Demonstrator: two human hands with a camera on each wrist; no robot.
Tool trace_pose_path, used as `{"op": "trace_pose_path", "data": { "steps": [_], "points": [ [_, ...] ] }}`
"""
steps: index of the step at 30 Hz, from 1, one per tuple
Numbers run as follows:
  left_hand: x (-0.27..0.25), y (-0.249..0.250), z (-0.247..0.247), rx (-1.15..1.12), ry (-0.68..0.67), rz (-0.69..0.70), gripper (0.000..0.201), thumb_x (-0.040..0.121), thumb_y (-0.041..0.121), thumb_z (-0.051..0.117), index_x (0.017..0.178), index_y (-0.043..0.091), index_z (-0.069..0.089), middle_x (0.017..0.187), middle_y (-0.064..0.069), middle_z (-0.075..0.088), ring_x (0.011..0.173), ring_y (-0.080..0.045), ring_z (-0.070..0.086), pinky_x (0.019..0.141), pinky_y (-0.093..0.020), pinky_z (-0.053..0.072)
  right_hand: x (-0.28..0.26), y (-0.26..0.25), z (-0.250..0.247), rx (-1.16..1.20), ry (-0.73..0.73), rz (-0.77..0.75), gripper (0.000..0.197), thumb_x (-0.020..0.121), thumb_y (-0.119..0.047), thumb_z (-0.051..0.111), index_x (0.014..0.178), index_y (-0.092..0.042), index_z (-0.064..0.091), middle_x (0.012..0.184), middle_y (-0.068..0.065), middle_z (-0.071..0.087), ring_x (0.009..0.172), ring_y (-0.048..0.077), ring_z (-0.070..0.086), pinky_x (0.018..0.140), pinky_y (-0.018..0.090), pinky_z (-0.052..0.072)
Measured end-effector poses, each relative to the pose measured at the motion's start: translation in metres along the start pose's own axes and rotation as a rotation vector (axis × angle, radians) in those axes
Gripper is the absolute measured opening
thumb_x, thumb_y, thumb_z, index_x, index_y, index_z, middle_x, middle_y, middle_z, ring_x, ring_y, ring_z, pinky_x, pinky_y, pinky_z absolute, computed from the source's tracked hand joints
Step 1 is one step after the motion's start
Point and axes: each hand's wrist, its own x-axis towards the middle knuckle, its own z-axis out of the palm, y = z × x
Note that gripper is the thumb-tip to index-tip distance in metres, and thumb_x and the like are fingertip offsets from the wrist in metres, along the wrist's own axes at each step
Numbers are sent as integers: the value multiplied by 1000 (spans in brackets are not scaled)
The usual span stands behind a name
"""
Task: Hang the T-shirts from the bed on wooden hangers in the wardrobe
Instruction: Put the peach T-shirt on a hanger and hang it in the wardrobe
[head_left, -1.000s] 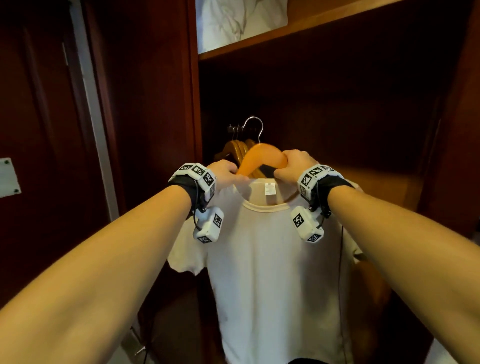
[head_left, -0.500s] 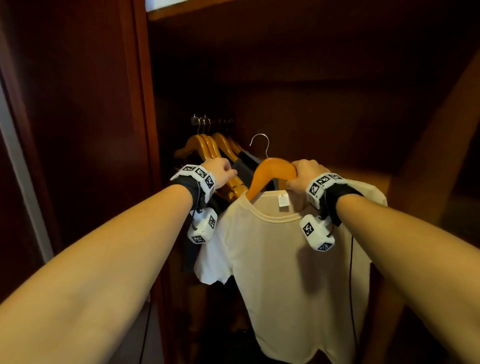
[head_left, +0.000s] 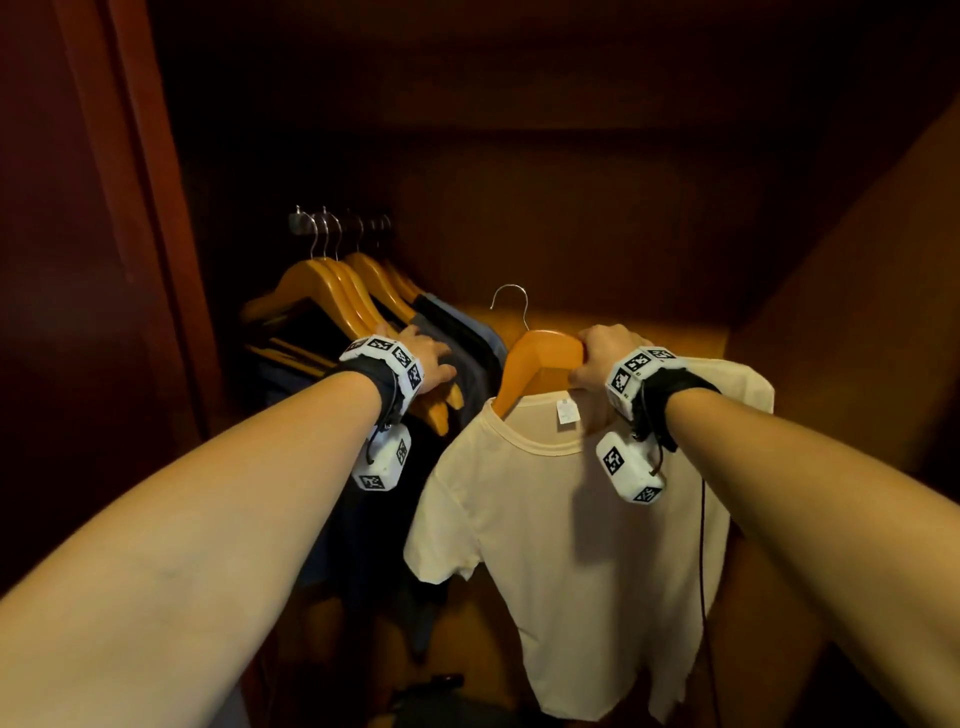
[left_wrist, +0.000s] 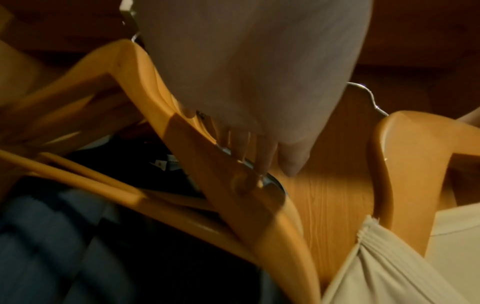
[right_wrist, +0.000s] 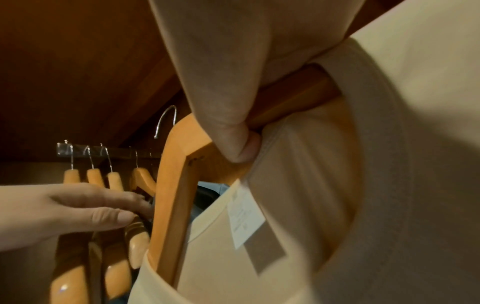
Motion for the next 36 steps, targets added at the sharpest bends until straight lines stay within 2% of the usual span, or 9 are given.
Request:
{"op": "trace_pose_path", "data": {
  "steps": [7,9,11,13,21,28,31,34,36],
  "points": [
    [17,-11,8,-6,-9,-26,28,95,49,48,93,29,68,99,2,65,104,-26,55,113,-57,13,16,-6,11,-57,3,43,27,81,-36,75,101,-22,63,90,2,65,82,25,66,80,42,58],
    [24,-16,9,-48,-17,-43,29,91,48,53,78,26,66,88,0,65,87,-24,56,110,-55,30,20,-8,11,-68,2,50,27,82,-36,75,101,-21,63,90,3,66,82,25,66,80,41,58],
    [27,-20,6,-88,-13,-57,30,88,47,56,76,23,68,84,-4,68,77,-24,61,91,-44,50,25,-10,11,-82,3,49,27,84,-37,74,101,-20,63,90,2,66,82,24,65,79,39,56],
    [30,-21,4,-96,-20,-67,30,87,47,58,80,20,71,80,-6,69,72,-23,63,79,-37,54,29,-12,10,-101,10,48,28,85,-40,73,100,-19,62,89,2,64,81,23,64,74,35,53],
    [34,-36,-6,-63,2,-88,31,87,48,60,81,18,68,80,-6,68,76,-24,64,81,-37,53,43,-40,2,-34,26,21,31,84,-43,72,91,-17,58,88,4,63,81,25,64,75,37,55],
    [27,-57,-24,38,127,-160,30,91,43,52,73,22,63,81,-2,61,90,-27,54,102,-51,23,66,-69,4,248,-64,-19,42,77,-48,77,100,-15,65,93,6,69,77,22,65,72,36,55],
    [25,-66,-33,17,167,-139,30,90,41,53,71,20,65,84,-5,63,89,-28,55,98,-47,33,77,-87,7,325,-73,-45,47,77,-55,76,104,-18,64,96,4,69,86,23,66,81,39,58],
    [23,-76,-42,29,220,-128,30,88,42,56,71,19,65,88,-5,64,83,-25,54,79,-36,41,88,-105,5,368,-55,-64,48,78,-55,75,107,-18,63,99,4,68,90,24,66,86,43,57],
    [23,-79,-49,67,242,-137,26,87,42,58,76,19,67,95,-6,62,91,-27,53,84,-39,40,95,-116,4,390,-46,-79,46,79,-51,76,108,-19,61,100,4,67,91,24,65,86,43,57]
  ]
}}
